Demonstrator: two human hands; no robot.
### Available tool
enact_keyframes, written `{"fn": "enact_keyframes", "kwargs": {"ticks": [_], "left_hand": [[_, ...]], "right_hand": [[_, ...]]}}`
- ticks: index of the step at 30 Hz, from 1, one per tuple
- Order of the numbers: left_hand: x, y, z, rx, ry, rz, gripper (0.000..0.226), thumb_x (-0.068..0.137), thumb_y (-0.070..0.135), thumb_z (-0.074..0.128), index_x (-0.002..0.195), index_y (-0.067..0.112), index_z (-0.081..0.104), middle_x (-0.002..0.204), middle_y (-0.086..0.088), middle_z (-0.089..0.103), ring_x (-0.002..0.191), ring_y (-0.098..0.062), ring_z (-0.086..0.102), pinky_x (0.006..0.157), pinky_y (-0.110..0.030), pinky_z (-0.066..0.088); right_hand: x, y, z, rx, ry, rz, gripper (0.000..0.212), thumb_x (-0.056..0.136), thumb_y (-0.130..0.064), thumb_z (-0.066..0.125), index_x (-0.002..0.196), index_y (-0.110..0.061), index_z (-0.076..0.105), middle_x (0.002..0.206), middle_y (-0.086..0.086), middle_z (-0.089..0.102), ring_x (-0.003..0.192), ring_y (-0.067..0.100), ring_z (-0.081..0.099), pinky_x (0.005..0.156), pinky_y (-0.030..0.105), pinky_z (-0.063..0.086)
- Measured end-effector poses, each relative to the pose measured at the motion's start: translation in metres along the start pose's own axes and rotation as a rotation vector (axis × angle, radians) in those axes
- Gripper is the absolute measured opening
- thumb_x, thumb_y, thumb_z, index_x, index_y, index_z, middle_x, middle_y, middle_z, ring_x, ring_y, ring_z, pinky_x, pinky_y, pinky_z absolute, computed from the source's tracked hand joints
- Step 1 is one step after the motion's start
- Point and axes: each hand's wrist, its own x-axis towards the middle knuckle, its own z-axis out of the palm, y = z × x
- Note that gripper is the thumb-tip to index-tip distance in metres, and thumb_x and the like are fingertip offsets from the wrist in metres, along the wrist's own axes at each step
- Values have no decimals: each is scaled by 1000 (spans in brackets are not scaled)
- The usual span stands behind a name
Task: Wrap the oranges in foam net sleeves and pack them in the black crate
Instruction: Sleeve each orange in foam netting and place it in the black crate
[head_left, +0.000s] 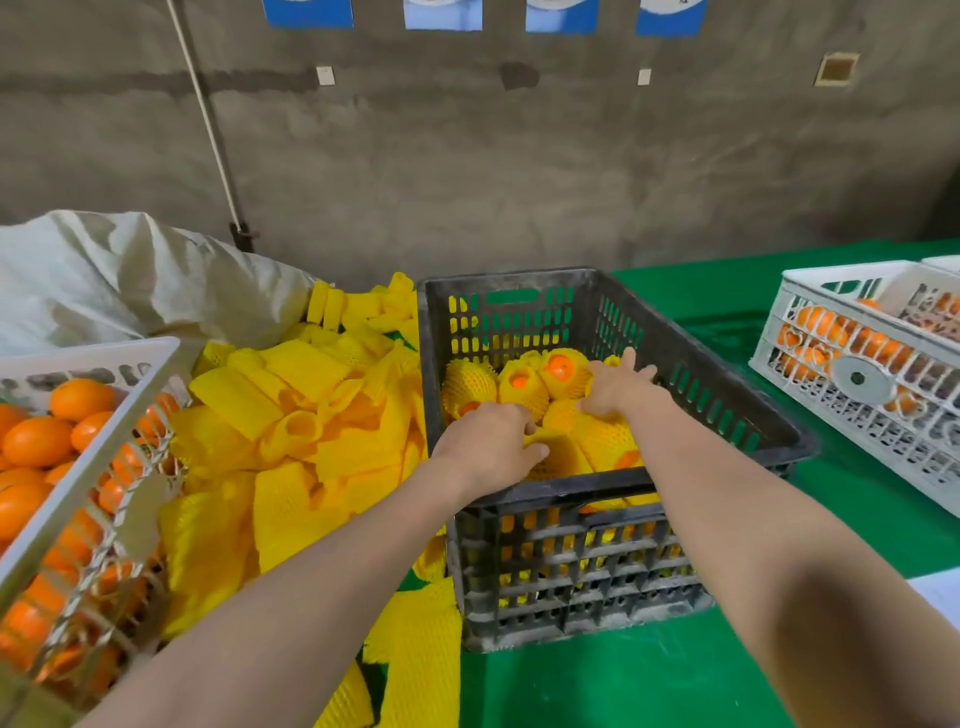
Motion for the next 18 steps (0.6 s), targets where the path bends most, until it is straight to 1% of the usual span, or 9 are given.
{"fn": "enact_keyframes", "kwargs": {"ticks": [2,4,7,9,11,13,15,16,18], "left_hand": [[-3,1,-2,2,48,3,36,93,40,56,120,16,61,108,-5,68,100,-23,61,72,-31,46],[-7,1,-3,-17,98,-1,35,93,39,56,120,16,62,107,-5,68,98,-23,62,74,-33,51],[-13,1,-7,-53,185,-23,32,92,36,58,117,17,63,105,-4,69,95,-21,64,79,-37,55],[-17,-1,-9,-89,234,-30,28,92,33,60,114,16,65,99,-4,71,93,-20,65,80,-38,55],[-23,-5,-10,-120,261,-16,26,91,30,61,111,14,67,98,-4,70,93,-20,64,82,-38,53],[-30,-14,-11,-105,279,14,25,91,30,61,109,14,68,104,-2,69,99,-20,61,87,-36,49],[-38,-26,-15,-132,280,32,25,93,28,58,108,12,69,111,-3,68,109,-20,58,92,-30,43],[-43,-33,-17,-167,255,47,25,94,26,56,109,10,69,117,-4,66,117,-20,54,96,-27,39],[-55,-47,-24,-183,172,111,29,98,25,50,115,8,66,133,-6,58,134,-19,40,105,-24,28]], "right_hand": [[-2,-3,2,-28,63,-20,67,93,-38,50,149,-25,15,155,17,-18,139,49,-11,110,64,9],[-4,-5,2,-33,153,-59,64,93,-41,50,147,-23,21,155,18,-15,139,47,-12,110,64,4],[-8,-8,1,-4,312,-135,60,92,-44,48,144,-23,27,156,17,-9,142,43,-10,111,61,2],[-11,-9,-1,23,427,-187,60,92,-47,48,143,-23,28,157,15,-4,143,39,-7,112,58,2],[-16,-11,-2,47,545,-256,59,92,-48,48,142,-22,31,157,14,1,144,36,-3,113,55,3],[-24,-17,-3,71,661,-334,55,92,-45,48,140,-21,35,157,14,8,144,33,2,114,53,5],[-35,-25,-6,137,753,-392,51,93,-42,48,137,-18,39,155,15,16,144,32,9,114,51,9],[-41,-31,-7,196,790,-418,49,93,-40,50,136,-17,42,153,15,21,143,31,13,115,49,11],[-55,-46,-9,319,853,-488,45,92,-34,53,131,-12,48,148,15,31,140,31,24,113,47,18]]}}
